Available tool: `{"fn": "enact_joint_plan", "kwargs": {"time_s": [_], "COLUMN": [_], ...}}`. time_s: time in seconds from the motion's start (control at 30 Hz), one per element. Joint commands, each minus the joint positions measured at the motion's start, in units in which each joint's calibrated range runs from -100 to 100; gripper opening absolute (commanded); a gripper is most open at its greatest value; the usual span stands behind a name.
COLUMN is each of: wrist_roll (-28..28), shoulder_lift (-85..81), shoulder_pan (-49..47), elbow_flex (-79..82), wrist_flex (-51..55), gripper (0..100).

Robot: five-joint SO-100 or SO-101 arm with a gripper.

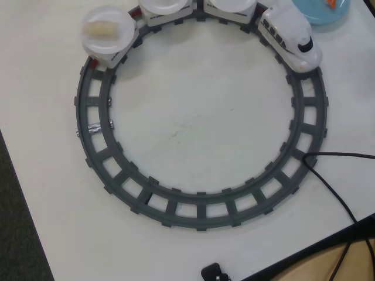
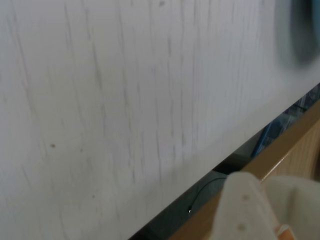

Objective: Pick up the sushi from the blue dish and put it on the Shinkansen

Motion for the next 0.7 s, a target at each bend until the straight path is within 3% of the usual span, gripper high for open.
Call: {"fn": "enact_joint_plan", "kwargs": {"time_s": [0.0,0.43,0.57,0.67], "wrist_roll": [-0.3,0.7,9.7,10.7], "shoulder_lift": [-1.4,2.0,13.9,26.1], "shoulder_pan": [0.2,0.1,0.2,0.1], "elbow_flex": [-0.2,-3.7,-12.4,-22.2], "wrist_flex": [0.7,0.9,0.3,0.3], "gripper": [2,2,2,2]}}
